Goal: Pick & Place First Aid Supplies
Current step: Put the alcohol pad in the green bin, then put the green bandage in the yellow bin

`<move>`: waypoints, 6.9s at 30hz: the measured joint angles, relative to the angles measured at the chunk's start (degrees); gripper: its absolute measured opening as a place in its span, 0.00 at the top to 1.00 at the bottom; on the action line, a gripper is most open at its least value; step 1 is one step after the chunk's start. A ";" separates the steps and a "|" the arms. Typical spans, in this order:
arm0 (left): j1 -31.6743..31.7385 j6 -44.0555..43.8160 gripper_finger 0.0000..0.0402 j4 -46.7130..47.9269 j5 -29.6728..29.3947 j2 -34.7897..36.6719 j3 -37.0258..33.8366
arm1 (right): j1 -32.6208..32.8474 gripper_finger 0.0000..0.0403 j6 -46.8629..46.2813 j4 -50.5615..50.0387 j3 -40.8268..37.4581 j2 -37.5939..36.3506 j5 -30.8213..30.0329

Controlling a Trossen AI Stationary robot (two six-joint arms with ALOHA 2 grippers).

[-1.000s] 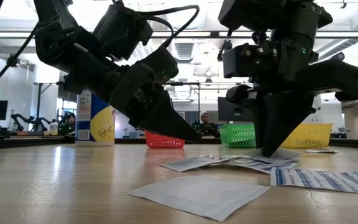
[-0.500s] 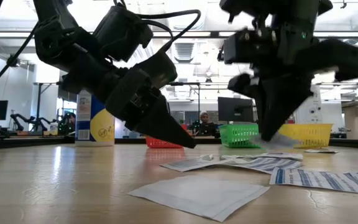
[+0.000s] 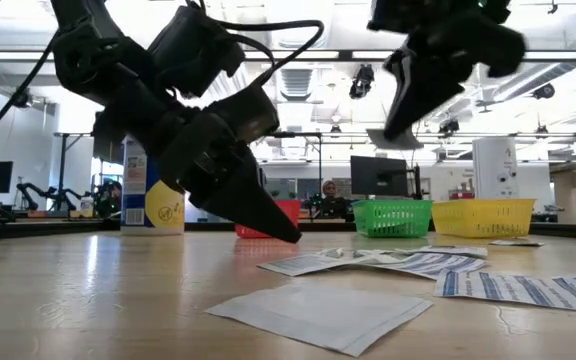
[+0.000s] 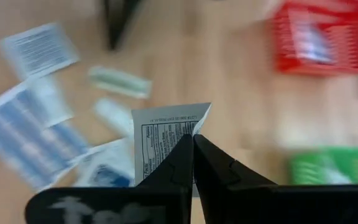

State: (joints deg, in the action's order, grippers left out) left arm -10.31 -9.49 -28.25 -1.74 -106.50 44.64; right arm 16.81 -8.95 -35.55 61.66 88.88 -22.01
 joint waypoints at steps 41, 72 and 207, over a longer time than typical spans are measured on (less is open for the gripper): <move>-0.04 -3.54 1.00 -12.89 -5.86 19.76 -22.27 | -40.75 0.98 -15.59 6.05 -7.46 -4.13 0.80; -0.07 -2.89 1.00 -13.26 -4.90 19.68 -20.70 | -41.71 0.77 -17.91 11.98 -10.52 2.46 2.87; 3.58 -20.09 1.00 -14.19 -7.39 -10.99 0.20 | -1.62 0.74 20.81 3.89 10.87 18.40 12.01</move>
State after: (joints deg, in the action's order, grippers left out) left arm -6.72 -29.58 -42.44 -9.13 -117.49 44.84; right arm 15.19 11.85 -31.66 72.52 107.28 -10.00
